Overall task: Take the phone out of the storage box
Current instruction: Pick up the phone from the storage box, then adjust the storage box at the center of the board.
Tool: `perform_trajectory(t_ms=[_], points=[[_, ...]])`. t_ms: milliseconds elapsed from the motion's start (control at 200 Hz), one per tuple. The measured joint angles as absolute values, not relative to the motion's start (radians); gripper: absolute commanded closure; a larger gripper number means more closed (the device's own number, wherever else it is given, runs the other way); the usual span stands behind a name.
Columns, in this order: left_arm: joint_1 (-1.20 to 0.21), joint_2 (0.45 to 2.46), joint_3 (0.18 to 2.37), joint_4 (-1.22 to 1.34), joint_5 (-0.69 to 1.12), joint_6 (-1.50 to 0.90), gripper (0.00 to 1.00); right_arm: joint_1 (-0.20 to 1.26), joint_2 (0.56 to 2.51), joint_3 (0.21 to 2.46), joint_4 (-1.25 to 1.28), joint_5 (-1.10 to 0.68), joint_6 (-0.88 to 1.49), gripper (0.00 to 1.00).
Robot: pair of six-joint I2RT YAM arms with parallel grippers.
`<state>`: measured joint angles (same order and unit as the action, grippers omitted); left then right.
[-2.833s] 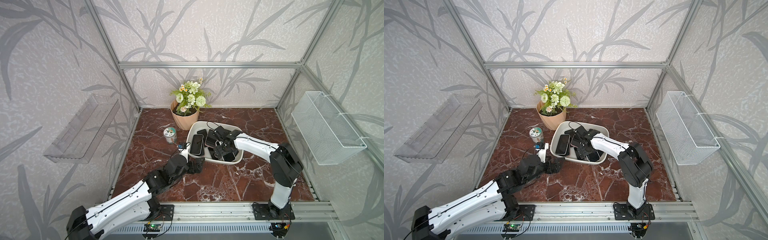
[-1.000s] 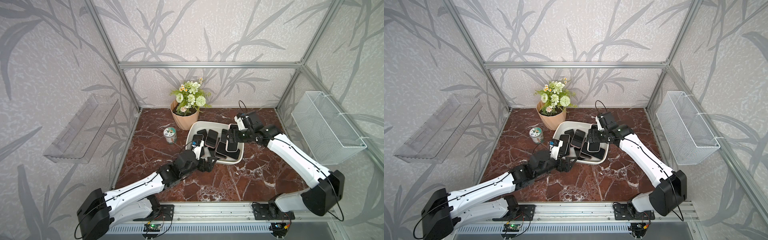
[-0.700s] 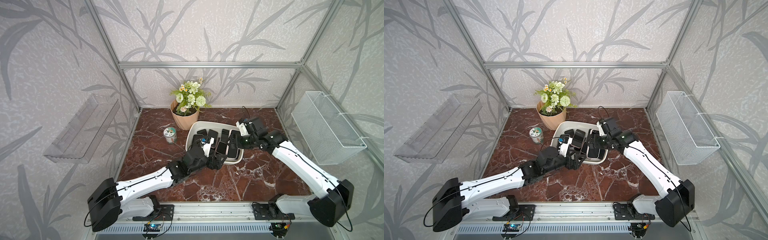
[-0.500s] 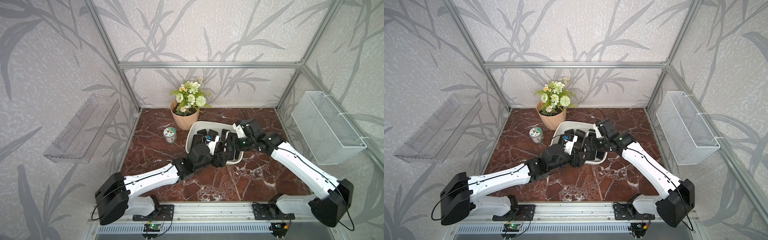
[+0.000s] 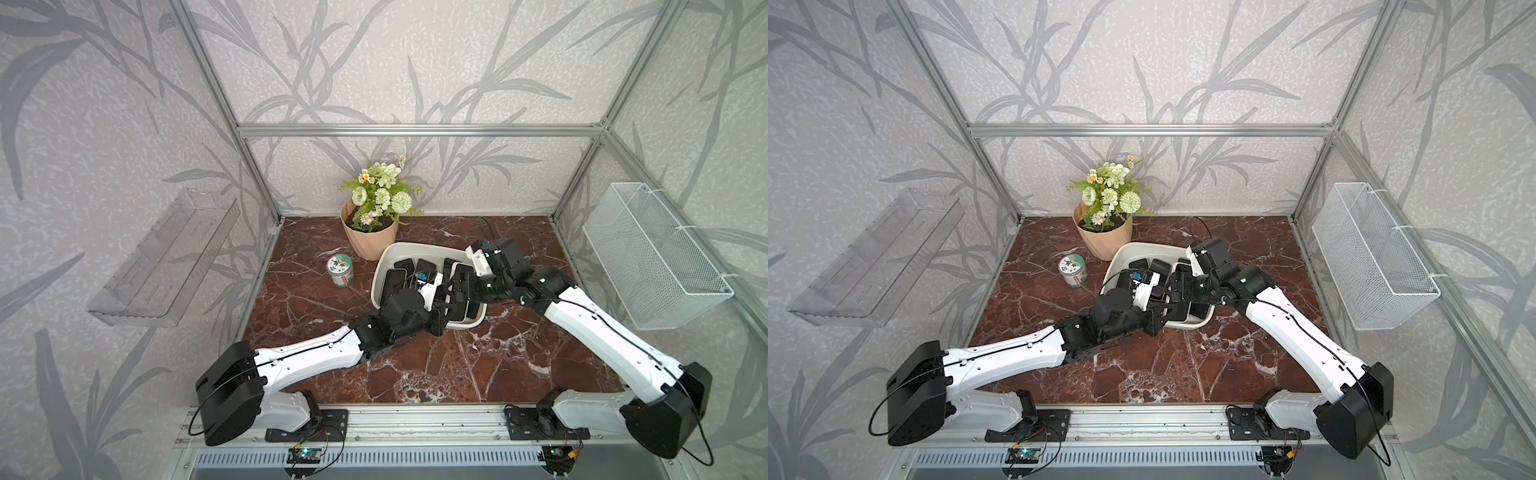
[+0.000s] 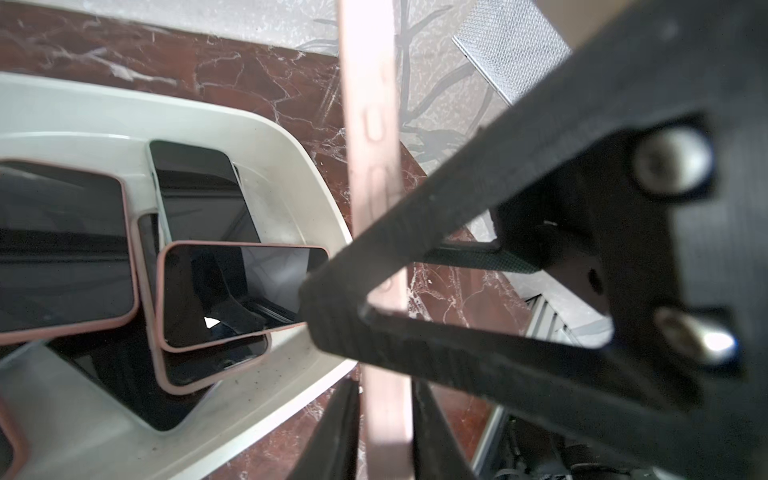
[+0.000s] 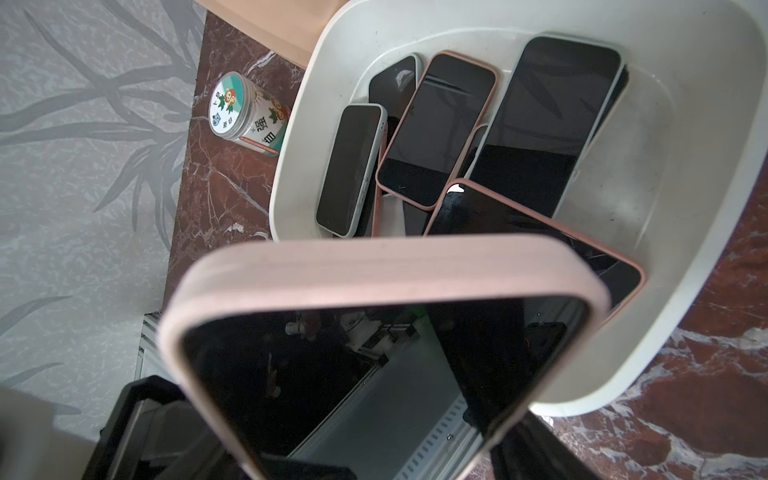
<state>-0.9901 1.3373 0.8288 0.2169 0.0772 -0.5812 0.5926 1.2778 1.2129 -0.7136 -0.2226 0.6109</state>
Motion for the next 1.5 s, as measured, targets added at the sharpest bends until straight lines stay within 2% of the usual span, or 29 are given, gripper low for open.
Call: perform_trajectory(t_ms=[80, 140, 405, 665, 910, 1160, 1499], points=[[-0.99, 1.34, 0.829, 0.217, 0.083, -0.594, 1.0, 0.591, 1.278, 1.205, -0.699, -0.223, 0.617, 0.09], [-0.99, 1.34, 0.829, 0.212, 0.081, -0.598, 1.0, 0.592, 1.278, 1.202, -0.69, -0.228, 0.621, 0.0], [-0.987, 1.294, 0.757, 0.167, 0.077, -0.648, 1.0, 0.558, 1.242, 1.18, -0.672, -0.243, 0.628, 0.01], [-0.987, 1.079, 0.599, 0.07, 0.107, -0.787, 1.0, 0.455, 1.147, 1.127, -0.657, -0.29, 0.651, 0.01], [-0.997, 0.942, 0.427, 0.055, 0.166, -0.995, 1.0, 0.455, 1.128, 1.015, -0.6, -0.387, 0.71, 0.01], [-1.007, 0.871, 0.397, -0.046, 0.196, -1.12, 1.0, 0.501, 1.127, 0.782, -0.413, -0.54, 0.916, 0.01], [-1.007, 0.798, 0.327, -0.125, 0.215, -1.215, 1.0, 0.593, 1.249, 0.699, -0.163, -0.56, 1.106, 0.01]])
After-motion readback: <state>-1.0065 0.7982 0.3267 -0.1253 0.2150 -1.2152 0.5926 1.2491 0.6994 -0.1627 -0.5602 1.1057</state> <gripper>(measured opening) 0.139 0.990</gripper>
